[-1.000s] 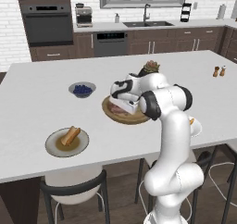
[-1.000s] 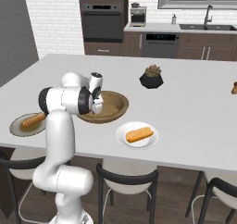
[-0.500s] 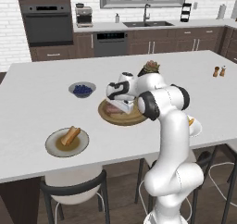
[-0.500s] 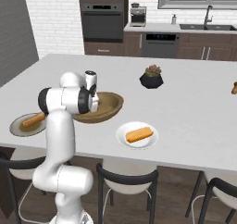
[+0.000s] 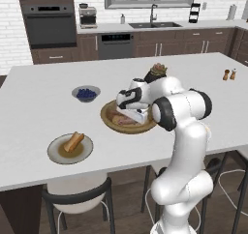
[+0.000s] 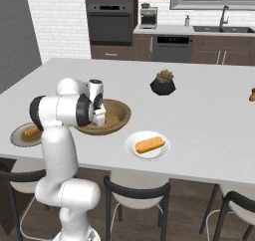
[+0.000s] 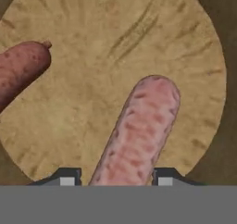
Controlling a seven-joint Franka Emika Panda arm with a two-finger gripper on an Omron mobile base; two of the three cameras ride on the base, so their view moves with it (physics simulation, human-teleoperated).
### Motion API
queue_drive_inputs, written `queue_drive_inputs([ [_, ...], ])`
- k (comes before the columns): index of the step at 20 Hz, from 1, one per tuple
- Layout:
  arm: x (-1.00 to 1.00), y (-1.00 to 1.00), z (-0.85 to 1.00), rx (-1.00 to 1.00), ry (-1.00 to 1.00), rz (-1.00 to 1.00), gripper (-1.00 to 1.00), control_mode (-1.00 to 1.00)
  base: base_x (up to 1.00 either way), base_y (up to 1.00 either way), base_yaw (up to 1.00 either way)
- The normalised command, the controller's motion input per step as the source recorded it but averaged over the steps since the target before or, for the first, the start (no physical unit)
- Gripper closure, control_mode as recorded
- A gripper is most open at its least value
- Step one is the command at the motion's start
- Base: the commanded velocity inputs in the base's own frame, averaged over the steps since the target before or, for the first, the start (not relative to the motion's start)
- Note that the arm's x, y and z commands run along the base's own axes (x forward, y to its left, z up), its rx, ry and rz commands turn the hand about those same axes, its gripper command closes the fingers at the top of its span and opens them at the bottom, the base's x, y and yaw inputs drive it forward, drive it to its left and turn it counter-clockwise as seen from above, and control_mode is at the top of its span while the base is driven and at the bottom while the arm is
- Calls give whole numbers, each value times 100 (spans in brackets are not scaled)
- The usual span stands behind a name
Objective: Place one bun and one sausage from the bowl on each plate.
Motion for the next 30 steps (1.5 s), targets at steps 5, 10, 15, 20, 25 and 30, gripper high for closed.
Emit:
queue_drive_inputs([
  [5,-61,-94,96,0,-50,-8,100,-100,0,0,0],
  [10,-58,-100,98,0,-25,-7,100,-100,0,0,0],
  [15,-29,-100,98,0,3,-9,100,-100,0,0,0],
  [20,-21,-100,37,-1,33,-4,100,-100,0,0,0],
  [25,-27,-72,-72,-13,47,1,100,-100,0,0,0],
  [30,3,1,-67,-3,2,0,100,-100,0,0,0],
])
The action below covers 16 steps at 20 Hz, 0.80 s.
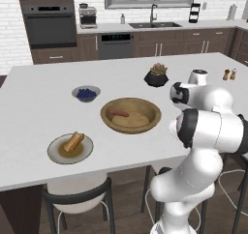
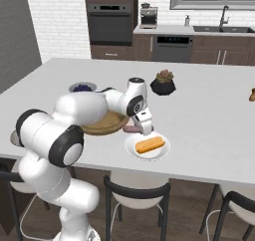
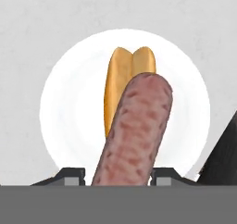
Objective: Place one bun and one sausage from the bowl on each plate.
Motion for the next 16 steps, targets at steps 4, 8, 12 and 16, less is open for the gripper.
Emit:
queue_drive_inputs([
  [4,12,1,-68,-13,0,3,100,-100,0,0,0],
  [8,25,0,-48,-12,0,3,100,-100,0,0,0],
  [12,13,0,-39,-11,-2,4,100,-100,0,0,0],
  [16,-12,-20,-32,-5,0,8,100,-100,0,0,0],
])
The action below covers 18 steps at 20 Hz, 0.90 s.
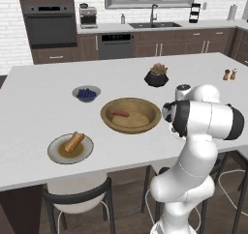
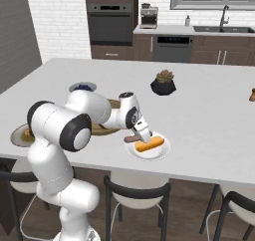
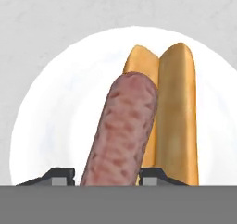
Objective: Place one bun and one sausage from the bowl on each plate.
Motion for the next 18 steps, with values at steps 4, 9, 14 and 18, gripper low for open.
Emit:
queue_drive_inputs([
  [4,2,0,0,0,0,0,-100,-100,0,0,0],
  [9,-9,-13,14,1,-2,3,-100,-100,0,0,0],
  [14,0,-1,72,0,-16,1,-100,-100,0,0,0],
  [18,-16,23,100,0,-31,14,-100,-100,0,0,0],
])
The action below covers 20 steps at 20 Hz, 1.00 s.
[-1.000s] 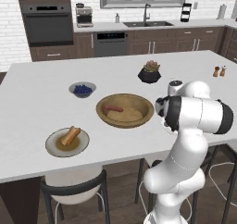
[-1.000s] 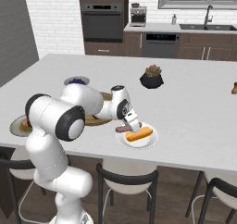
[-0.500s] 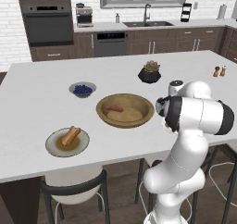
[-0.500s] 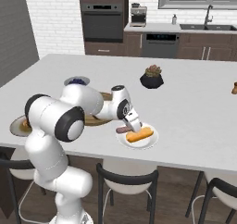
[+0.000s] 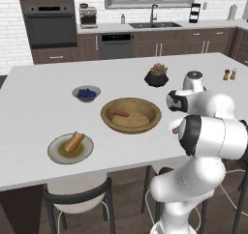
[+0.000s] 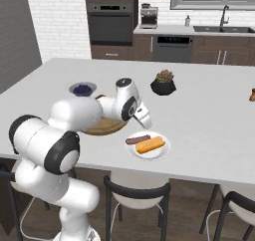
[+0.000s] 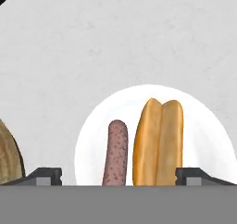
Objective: Place one bun and one sausage from the bowl on each plate.
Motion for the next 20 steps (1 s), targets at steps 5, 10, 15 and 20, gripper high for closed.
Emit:
queue_drive_inputs([
  [5,-13,93,83,-4,-19,36,-100,-100,0,0,0],
  [10,-4,100,53,-12,-3,56,-100,-100,0,0,0],
  [15,-12,92,15,-18,0,64,-100,-100,0,0,0],
  [20,0,100,-3,-18,11,48,-100,-100,0,0,0],
])
